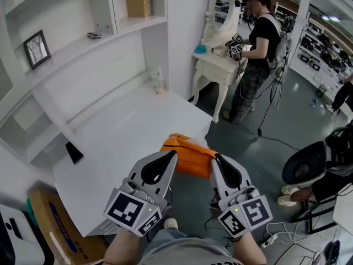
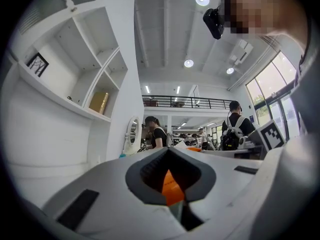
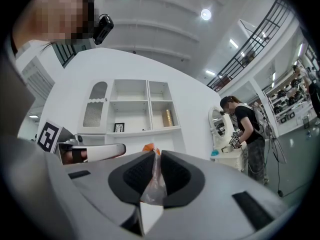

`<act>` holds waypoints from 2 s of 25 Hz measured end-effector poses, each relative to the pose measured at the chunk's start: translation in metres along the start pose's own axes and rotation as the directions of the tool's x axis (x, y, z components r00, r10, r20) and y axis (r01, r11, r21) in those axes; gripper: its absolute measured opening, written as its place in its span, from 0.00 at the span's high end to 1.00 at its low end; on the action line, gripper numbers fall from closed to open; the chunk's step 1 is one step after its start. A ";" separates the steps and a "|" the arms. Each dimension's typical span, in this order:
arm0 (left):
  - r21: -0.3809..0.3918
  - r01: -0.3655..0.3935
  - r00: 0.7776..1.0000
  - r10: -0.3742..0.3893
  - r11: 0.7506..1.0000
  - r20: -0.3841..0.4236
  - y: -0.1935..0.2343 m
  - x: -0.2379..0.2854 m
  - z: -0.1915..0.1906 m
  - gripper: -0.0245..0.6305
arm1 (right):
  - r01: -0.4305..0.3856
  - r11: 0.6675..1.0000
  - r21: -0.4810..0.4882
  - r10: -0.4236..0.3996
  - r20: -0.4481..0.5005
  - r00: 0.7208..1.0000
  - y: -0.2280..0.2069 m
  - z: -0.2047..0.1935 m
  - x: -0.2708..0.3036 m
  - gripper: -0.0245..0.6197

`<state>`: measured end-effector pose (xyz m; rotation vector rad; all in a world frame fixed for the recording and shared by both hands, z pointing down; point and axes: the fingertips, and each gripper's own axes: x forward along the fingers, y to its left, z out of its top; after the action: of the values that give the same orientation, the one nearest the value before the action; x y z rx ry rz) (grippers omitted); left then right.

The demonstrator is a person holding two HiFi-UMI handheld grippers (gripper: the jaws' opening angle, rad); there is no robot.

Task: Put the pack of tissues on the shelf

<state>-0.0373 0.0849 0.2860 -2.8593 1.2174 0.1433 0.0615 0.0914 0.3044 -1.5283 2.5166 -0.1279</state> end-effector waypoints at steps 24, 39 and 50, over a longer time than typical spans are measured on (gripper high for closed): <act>-0.013 0.053 0.998 -0.053 0.998 0.027 0.077 0.003 0.002 0.90 | 0.082 0.994 -0.070 -0.081 0.016 0.997 0.018 -0.004 0.067 0.91; -0.001 -0.057 0.998 0.057 0.998 0.029 0.108 0.051 0.001 0.90 | -0.025 0.998 -0.051 0.025 -0.003 1.000 -0.021 -0.003 0.122 0.91; 0.004 -0.161 0.987 0.161 0.987 0.028 0.130 0.116 -0.005 0.90 | -0.154 0.986 -0.069 0.153 -0.026 0.988 -0.074 0.006 0.180 0.91</act>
<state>-0.0508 -0.0886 0.2804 -2.7415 1.4393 0.1819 0.0464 -0.1019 0.2893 -1.3570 2.6698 -0.0321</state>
